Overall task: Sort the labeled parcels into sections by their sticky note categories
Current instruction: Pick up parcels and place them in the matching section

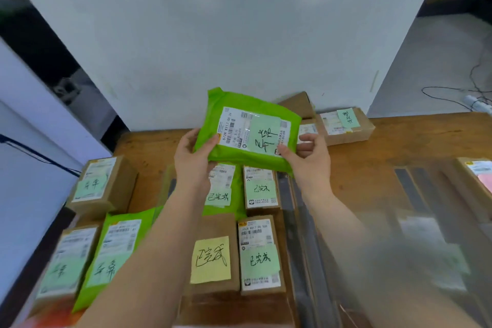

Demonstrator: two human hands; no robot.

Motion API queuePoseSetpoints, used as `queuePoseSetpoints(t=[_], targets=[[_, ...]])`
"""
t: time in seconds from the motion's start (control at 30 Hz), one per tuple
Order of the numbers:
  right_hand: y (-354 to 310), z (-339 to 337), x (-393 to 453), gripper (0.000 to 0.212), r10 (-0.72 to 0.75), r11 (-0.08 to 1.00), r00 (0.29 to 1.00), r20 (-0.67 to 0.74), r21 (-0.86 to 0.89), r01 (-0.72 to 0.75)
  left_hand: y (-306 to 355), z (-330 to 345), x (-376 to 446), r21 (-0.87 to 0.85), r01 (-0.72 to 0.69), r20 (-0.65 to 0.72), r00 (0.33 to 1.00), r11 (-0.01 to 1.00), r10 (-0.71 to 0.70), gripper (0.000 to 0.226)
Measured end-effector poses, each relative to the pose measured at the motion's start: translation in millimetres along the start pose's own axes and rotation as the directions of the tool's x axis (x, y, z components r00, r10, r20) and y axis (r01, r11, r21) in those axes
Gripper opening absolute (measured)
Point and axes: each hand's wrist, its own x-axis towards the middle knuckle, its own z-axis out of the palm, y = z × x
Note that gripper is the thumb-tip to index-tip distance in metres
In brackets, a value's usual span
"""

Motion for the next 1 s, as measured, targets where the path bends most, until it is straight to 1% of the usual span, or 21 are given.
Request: queuePoseSetpoints(t=[0.1, 0.23, 0.3, 0.37, 0.43, 0.53, 0.63, 0.7, 0.77, 0.83, 0.9, 1.0], targets=[[0, 4, -36, 0.041, -0.005, 1.0, 0.999, 0.035, 0.02, 0.004, 10, -29, -20, -0.045, 0.006, 0.011, 1.0, 0.999, -0.006, 0.026], [-10, 3, -74, 0.062, 0.002, 0.997, 0.996, 0.088, 0.08, -0.009, 25, -67, -48, -0.069, -0.011, 0.04, 0.999, 0.998, 0.014, 0.024], [-17, 2, -88, 0.071, -0.03, 0.999, 0.997, 0.077, 0.032, 0.028, 33, -91, -60, -0.071, -0.021, 0.05, 0.998, 0.997, 0.025, 0.025], [-25, 3, -102, 0.074, -0.063, 0.991, 0.993, 0.101, -0.111, 0.075, 40, -117, -71, -0.021, -0.016, 0.067, 0.998, 1.0, 0.018, 0.026], [-34, 8, -121, 0.071, -0.054, 0.967, 0.971, 0.233, -0.231, 0.109, 46, -142, -84, 0.02, -0.007, 0.09, 0.996, 1.0, 0.005, 0.026], [-41, 21, -158, 0.057, 0.024, 0.953, 0.888, 0.459, -0.28, 0.119, 53, -175, -109, 0.051, -0.003, 0.114, 0.993, 0.999, -0.003, 0.027], [-41, 35, -201, 0.041, 0.073, 0.941, 0.814, 0.576, -0.311, 0.136, 58, -206, -133, 0.027, 0.004, 0.085, 0.996, 1.0, -0.006, 0.026], [-38, 43, -228, 0.033, 0.086, 0.949, 0.791, 0.606, -0.291, 0.12, 62, -225, -148, -0.021, 0.003, 0.051, 0.999, 1.0, -0.002, 0.025], [-33, 53, -255, 0.027, 0.085, 0.969, 0.785, 0.614, -0.234, 0.078, 62, -244, -160, -0.069, -0.01, 0.031, 0.999, 0.998, 0.012, 0.027], [-26, 62, -281, 0.03, 0.082, 0.984, 0.8, 0.595, -0.177, 0.03, 61, -262, -173, -0.1, -0.021, 0.022, 0.999, 0.995, 0.023, 0.029], [-18, 70, -303, 0.032, 0.11, 0.99, 0.803, 0.585, -0.139, -0.035, 60, -276, -187, -0.122, -0.018, 0.012, 1.0, 0.992, 0.019, 0.027], [-9, 81, -329, 0.035, 0.183, 0.983, 0.805, 0.565, -0.115, -0.143, 58, -295, -207, -0.086, -0.019, 0.038, 0.999, 0.996, 0.022, 0.03]])
